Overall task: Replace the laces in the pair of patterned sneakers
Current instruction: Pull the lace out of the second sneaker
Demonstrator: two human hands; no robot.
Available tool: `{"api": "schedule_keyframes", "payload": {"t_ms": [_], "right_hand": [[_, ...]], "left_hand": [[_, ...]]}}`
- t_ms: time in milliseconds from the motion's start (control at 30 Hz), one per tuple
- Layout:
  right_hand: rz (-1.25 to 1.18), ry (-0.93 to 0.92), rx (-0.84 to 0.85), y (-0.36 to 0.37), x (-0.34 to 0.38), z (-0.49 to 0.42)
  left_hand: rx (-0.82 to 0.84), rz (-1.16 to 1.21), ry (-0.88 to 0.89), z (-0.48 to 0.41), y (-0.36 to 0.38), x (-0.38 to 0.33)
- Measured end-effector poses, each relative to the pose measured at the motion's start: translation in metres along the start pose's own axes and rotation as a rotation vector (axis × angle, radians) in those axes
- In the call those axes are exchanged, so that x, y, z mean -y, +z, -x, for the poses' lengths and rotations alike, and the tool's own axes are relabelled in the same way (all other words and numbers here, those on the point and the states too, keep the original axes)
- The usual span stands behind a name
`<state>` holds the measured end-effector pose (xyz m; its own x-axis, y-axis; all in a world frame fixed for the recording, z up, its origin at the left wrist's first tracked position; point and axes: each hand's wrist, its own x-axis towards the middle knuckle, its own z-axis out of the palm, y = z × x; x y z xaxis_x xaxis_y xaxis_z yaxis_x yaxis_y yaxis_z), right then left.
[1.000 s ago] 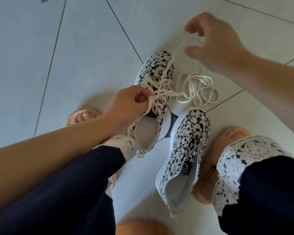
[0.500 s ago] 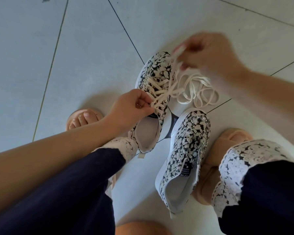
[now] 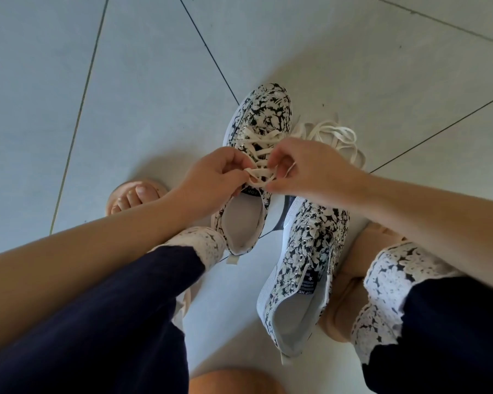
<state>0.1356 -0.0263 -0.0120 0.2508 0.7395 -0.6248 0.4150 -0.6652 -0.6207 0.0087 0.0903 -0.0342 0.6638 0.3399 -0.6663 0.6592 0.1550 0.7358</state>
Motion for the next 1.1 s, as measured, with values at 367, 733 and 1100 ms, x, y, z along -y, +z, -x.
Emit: {"api": "schedule_keyframes", "payload": {"t_ms": [367,733,1100], "right_hand": [[-0.189,-0.004,-0.063,0.006,0.001,-0.006],[-0.255,0.073,-0.188,-0.008,-0.008,-0.010],[0.201,-0.247,-0.376,-0.006,0.005,0.002]], "left_hand": [[-0.128,-0.113,0.176,0.000,-0.007,0.002],[-0.347,-0.012,-0.056,-0.006,-0.011,-0.005],[-0.208,-0.348,0.217,0.009,-0.003,-0.034]]}}
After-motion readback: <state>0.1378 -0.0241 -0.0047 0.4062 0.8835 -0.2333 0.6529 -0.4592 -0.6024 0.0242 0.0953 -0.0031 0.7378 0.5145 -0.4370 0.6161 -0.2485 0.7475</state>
